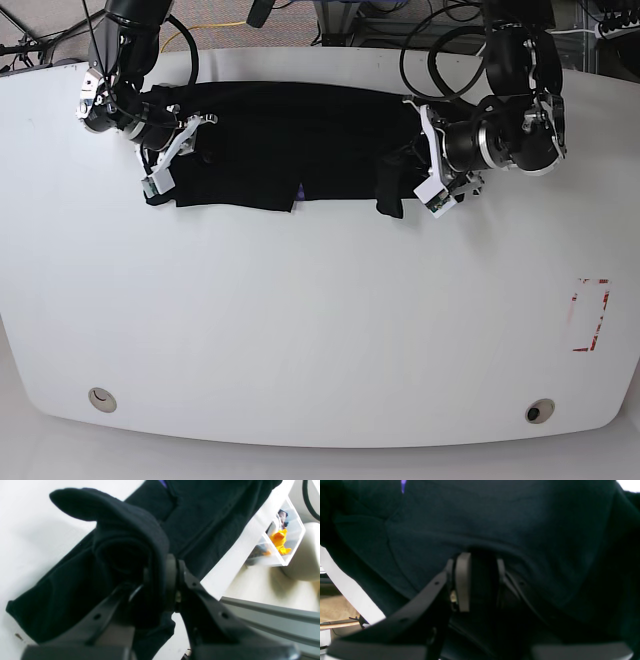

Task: Fold the T-shirt properly
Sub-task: 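Fold the shirt end with the left gripper toward the right gripper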

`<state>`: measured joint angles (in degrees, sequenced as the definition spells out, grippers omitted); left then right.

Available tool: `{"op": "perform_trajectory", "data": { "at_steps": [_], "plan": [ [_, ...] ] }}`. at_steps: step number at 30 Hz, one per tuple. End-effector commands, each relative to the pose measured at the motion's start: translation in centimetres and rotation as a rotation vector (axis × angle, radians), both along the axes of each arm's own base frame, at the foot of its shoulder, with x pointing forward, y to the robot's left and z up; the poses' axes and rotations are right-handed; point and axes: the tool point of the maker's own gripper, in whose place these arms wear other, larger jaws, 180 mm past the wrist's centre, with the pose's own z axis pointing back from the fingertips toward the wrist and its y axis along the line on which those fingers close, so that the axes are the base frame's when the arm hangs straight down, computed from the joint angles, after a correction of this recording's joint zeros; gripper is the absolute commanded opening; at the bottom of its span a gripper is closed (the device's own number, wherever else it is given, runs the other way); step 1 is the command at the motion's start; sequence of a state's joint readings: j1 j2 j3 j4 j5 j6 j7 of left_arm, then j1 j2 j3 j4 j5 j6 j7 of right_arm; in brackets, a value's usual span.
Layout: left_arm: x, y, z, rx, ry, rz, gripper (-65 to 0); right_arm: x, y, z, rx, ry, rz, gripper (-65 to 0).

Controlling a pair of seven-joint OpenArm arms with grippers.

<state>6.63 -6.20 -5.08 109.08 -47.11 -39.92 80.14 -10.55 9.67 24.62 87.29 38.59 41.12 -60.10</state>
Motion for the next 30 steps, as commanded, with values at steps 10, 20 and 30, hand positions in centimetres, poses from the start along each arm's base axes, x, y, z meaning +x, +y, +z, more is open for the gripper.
{"op": "perform_trajectory", "data": {
  "at_steps": [10,20,30],
  "plan": [
    [1.6,-3.4,2.5,-0.055,-0.087,-0.072,-56.5,-1.6,-1.0,-1.6,-0.081,0.094,0.021,-51.2],
    [1.9,-7.4,5.3,-0.158,-0.14,-0.17,-28.3,-1.5,-1.0,-1.5,-0.081,0.091,0.021,-51.2],
    [3.0,-7.1,6.2,-0.147,-0.177,-0.159,-28.5,-1.0,-1.1,-1.3,-0.082,0.081,0.021,-51.2]
  ]
}}
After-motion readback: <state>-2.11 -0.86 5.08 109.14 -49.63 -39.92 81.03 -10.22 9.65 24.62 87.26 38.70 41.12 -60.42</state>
